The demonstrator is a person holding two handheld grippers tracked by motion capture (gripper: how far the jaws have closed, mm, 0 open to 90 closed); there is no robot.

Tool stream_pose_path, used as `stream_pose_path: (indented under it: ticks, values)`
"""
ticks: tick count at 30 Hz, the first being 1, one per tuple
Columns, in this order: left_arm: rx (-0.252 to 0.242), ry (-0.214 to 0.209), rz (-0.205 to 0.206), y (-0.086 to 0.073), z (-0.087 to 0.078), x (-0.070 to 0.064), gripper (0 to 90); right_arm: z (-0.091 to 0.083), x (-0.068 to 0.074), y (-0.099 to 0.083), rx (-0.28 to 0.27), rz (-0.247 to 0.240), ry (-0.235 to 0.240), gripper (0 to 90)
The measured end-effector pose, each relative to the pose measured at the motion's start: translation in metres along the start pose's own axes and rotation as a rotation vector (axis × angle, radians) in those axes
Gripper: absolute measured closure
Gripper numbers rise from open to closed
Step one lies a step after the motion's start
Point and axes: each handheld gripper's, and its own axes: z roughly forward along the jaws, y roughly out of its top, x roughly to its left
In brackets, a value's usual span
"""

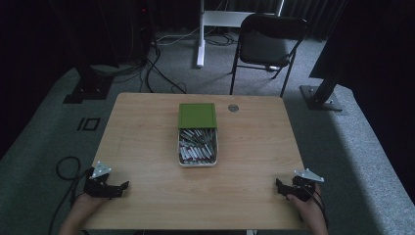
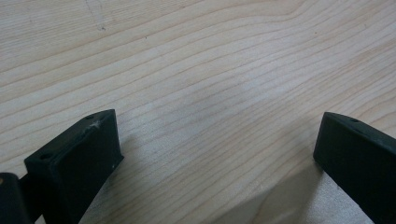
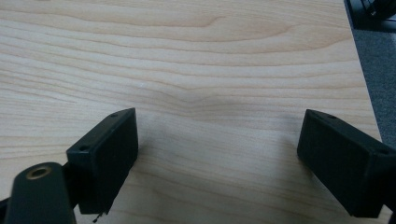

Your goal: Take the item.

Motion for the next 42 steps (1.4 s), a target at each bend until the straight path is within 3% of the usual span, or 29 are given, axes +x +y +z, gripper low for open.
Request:
stream_pose_path:
  ticks: [20,42]
  values:
    - [0.0,0.0,0.0,0.0,0.0,0.0,1.4,0.005,0.005,0.006,0.001,-0.03,0.03,13.3]
    - [0.002,0.0,0.0,0.0,0.0,0.0,1.4,-0.012,0.026,0.052,-0.095,-0.075,0.088,13.4]
